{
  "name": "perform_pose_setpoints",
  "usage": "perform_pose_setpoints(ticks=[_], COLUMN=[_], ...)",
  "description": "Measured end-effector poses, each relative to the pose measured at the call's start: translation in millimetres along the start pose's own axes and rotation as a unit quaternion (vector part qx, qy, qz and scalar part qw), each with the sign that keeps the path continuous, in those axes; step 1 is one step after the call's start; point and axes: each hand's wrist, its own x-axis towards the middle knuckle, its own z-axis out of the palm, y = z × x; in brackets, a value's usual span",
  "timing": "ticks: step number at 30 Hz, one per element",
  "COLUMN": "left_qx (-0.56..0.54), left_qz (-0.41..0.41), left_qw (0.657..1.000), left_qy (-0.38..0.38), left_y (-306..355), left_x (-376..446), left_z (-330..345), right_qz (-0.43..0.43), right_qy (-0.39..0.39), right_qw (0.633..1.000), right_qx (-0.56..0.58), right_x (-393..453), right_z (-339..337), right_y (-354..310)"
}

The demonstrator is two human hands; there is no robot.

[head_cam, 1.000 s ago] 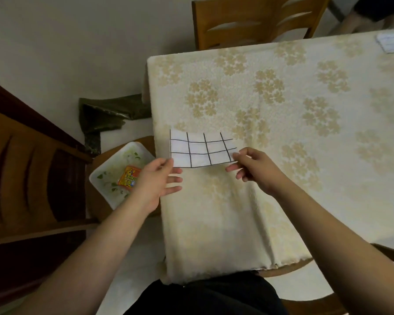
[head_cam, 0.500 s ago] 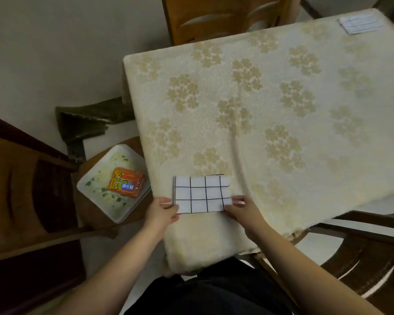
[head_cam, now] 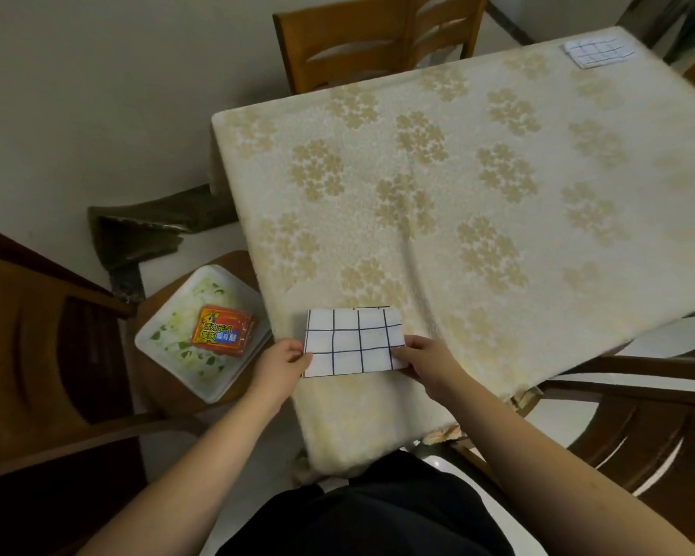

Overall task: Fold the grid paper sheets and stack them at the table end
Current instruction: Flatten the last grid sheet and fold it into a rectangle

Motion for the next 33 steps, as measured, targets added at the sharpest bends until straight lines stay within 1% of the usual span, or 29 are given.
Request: perform_pose_setpoints(ticks=[4, 5, 7, 10, 14, 17, 19, 21, 23, 26, 33], left_qx=[-0.055, -0.069, -0.097, -0.102, -0.100, -0.089, -0.080, -0.068, -0.055, -0.032, 0.038], left_qz=[0.037, 0.040, 0.032, 0.034, 0.039, 0.059, 0.058, 0.060, 0.065, 0.074, 0.077], left_qw=[0.995, 0.992, 0.987, 0.988, 0.991, 0.989, 0.989, 0.988, 0.986, 0.980, 0.966], left_qy=[-0.078, -0.101, -0.128, -0.114, -0.085, -0.099, -0.109, -0.122, -0.142, -0.180, -0.243], left_y=[-1.5, -3.3, -3.5, 2.3, 7.1, 10.5, 9.1, 8.4, 9.5, 8.3, 4.9], left_x=[-15.5, -17.7, -23.1, -30.1, -34.5, -41.6, -44.4, -47.7, -53.3, -60.9, -87.0], left_z=[-18.0, -22.4, -28.4, -33.5, -39.4, -41.4, -41.3, -38.2, -32.5, -21.3, 24.4], right_qz=[-0.040, -0.048, -0.077, -0.122, -0.154, -0.160, -0.152, -0.147, -0.139, -0.131, -0.107], right_qy=[-0.044, -0.049, -0.039, -0.019, 0.022, 0.060, 0.085, 0.093, 0.083, 0.089, 0.175], right_qw=[0.998, 0.997, 0.996, 0.990, 0.976, 0.972, 0.973, 0.978, 0.986, 0.987, 0.971], right_qx=[0.026, 0.031, -0.001, -0.067, -0.154, -0.163, -0.149, -0.118, -0.048, 0.039, 0.121], right_x=[-28.1, -35.6, -47.9, -60.6, -73.2, -87.6, -99.1, -111.1, -121.6, -137.1, -186.8], right_z=[2.2, 4.6, 9.5, 16.8, 22.4, 23.0, 21.6, 19.5, 16.6, 8.2, -25.3], right_y=[1.0, 1.3, 4.5, 11.3, 23.1, 33.2, 41.7, 50.0, 57.9, 68.6, 112.6])
